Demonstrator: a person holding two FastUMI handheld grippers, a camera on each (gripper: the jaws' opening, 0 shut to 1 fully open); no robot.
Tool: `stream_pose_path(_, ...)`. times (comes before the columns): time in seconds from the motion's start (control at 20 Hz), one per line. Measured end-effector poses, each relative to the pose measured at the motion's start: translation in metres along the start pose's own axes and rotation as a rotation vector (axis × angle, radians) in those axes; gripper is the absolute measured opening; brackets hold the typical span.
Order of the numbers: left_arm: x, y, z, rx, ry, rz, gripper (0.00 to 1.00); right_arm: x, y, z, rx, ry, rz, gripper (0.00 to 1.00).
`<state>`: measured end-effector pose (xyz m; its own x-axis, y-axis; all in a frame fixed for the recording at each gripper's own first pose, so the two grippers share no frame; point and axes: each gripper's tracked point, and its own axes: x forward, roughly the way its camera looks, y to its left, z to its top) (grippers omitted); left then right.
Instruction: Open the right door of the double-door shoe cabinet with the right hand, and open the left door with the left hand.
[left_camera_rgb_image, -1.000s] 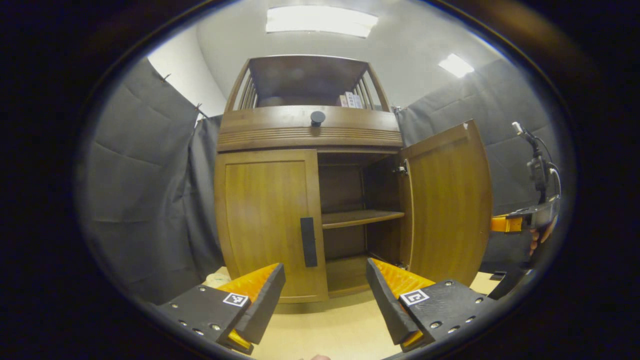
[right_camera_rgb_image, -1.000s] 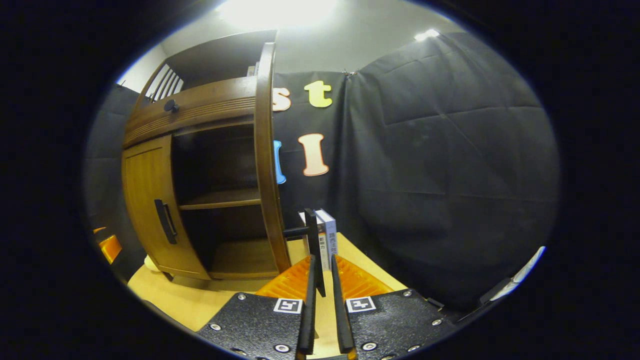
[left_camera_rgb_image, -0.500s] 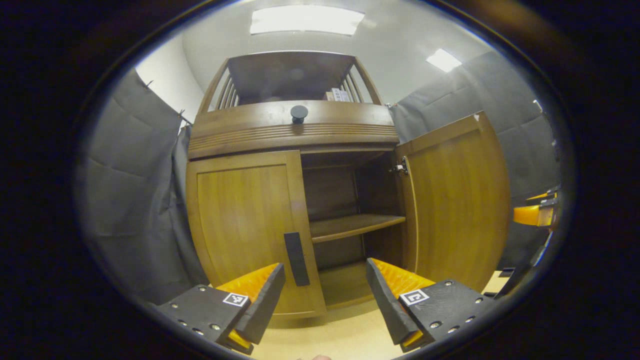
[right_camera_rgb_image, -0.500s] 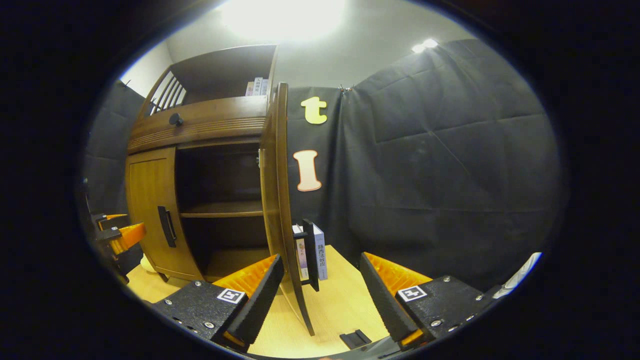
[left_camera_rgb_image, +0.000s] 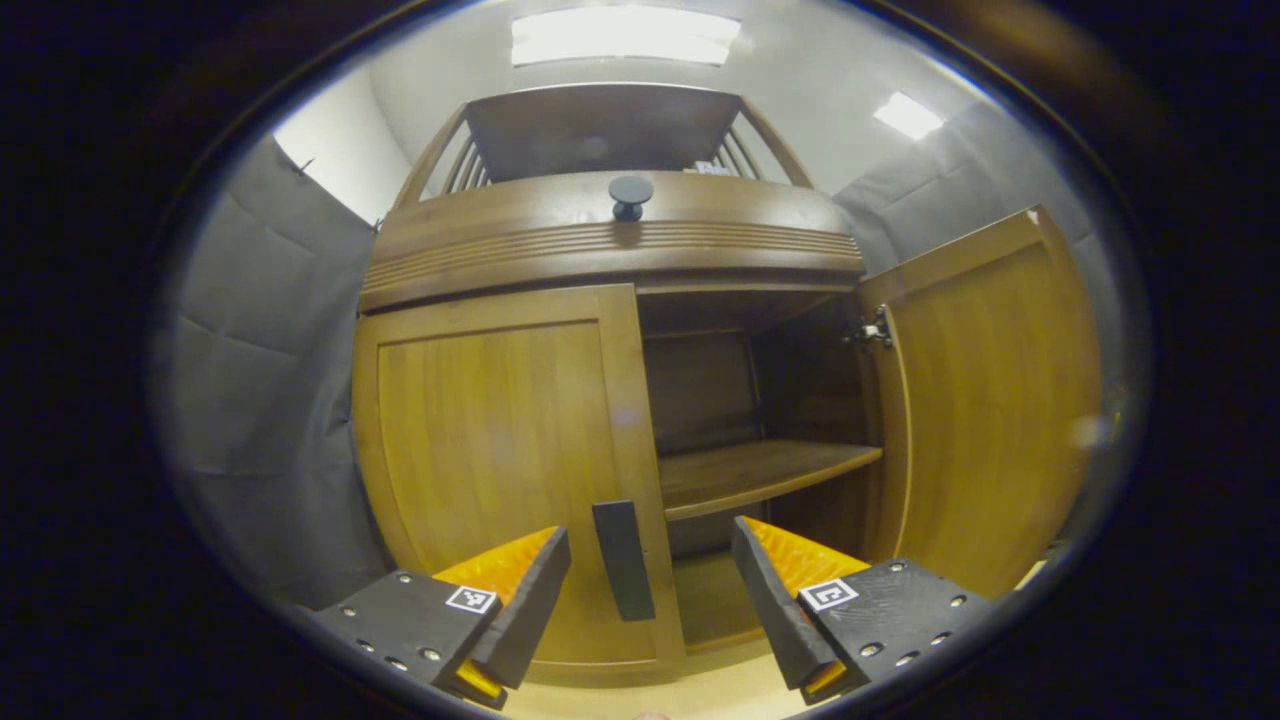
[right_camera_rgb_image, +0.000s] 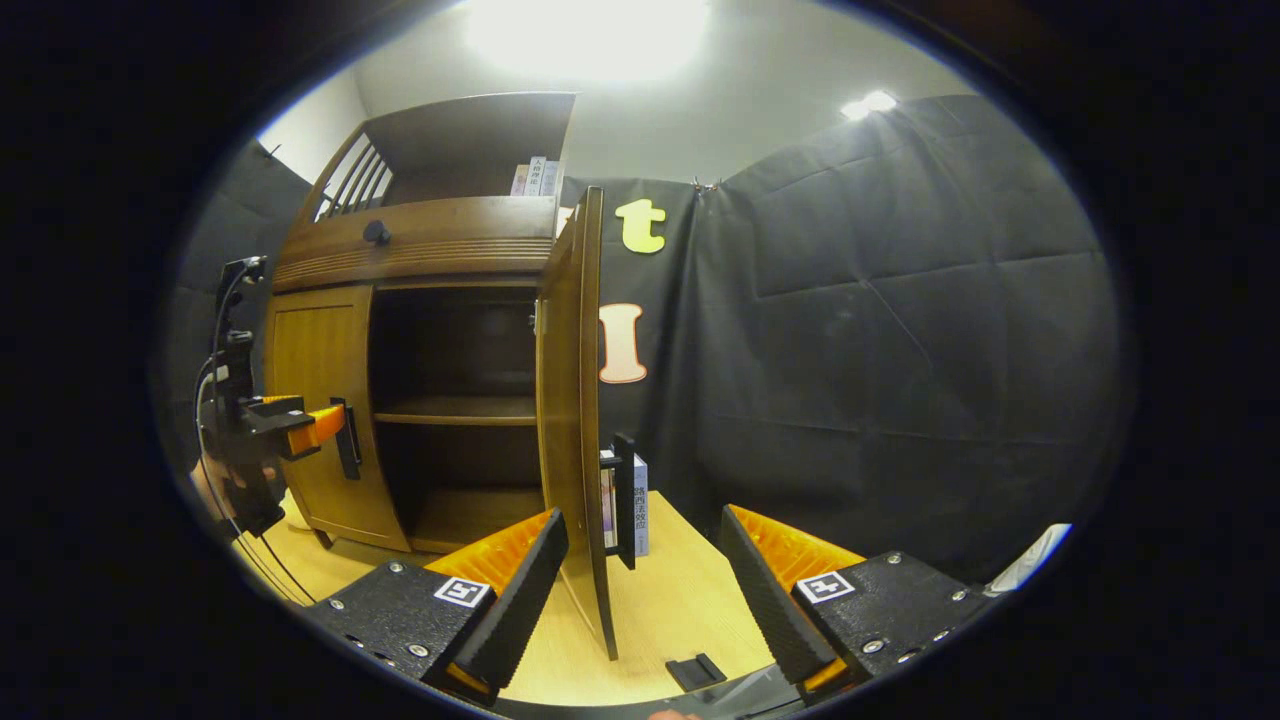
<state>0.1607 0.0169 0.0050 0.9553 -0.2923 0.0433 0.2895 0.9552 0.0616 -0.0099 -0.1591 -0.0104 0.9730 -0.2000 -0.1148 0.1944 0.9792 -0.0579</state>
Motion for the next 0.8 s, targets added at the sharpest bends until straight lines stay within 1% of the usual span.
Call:
stream_pose_path(0.1, 0.014, 0.008, -0.012, -0.023, 0.020, 0.017, 1.00, -0.001, -0.003, -0.003, 0.002, 0.010, -0.008, 0.95)
stream_pose_path(0.15, 0.020, 0.012, -0.019, -0.034, 0.032, 0.021, 0.93, -0.002, -0.004, -0.005, 0.003, 0.015, -0.010, 0.95)
stream_pose_path(0.2, 0.026, 0.016, -0.024, -0.041, 0.041, 0.026, 1.00, -0.003, -0.004, -0.006, 0.002, 0.019, -0.013, 0.95)
stream_pose_path(0.3, 0.038, 0.020, -0.032, -0.057, 0.053, 0.031, 1.00, -0.005, -0.005, -0.006, -0.003, 0.023, -0.018, 0.95)
stream_pose_path(0.4, 0.048, 0.025, -0.045, -0.075, 0.093, 0.028, 1.00, -0.006, -0.005, -0.007, -0.007, 0.028, -0.023, 0.95)
stream_pose_path(0.6, 0.071, 0.020, -0.062, -0.130, 0.125, -0.007, 0.99, -0.008, 0.000, -0.012, -0.001, 0.037, -0.021, 0.95)
stream_pose_path(0.7, 0.073, 0.016, -0.062, -0.141, 0.143, -0.007, 0.85, -0.011, 0.003, -0.011, -0.011, 0.037, -0.013, 0.95)
stream_pose_path(0.75, 0.075, 0.018, -0.065, -0.148, 0.155, 0.001, 0.78, -0.012, 0.005, -0.009, -0.019, 0.030, -0.009, 0.93)
stream_pose_path(0.8, 0.075, 0.018, -0.067, -0.160, 0.167, -0.008, 0.71, -0.013, 0.007, -0.008, -0.026, 0.025, -0.005, 0.95)
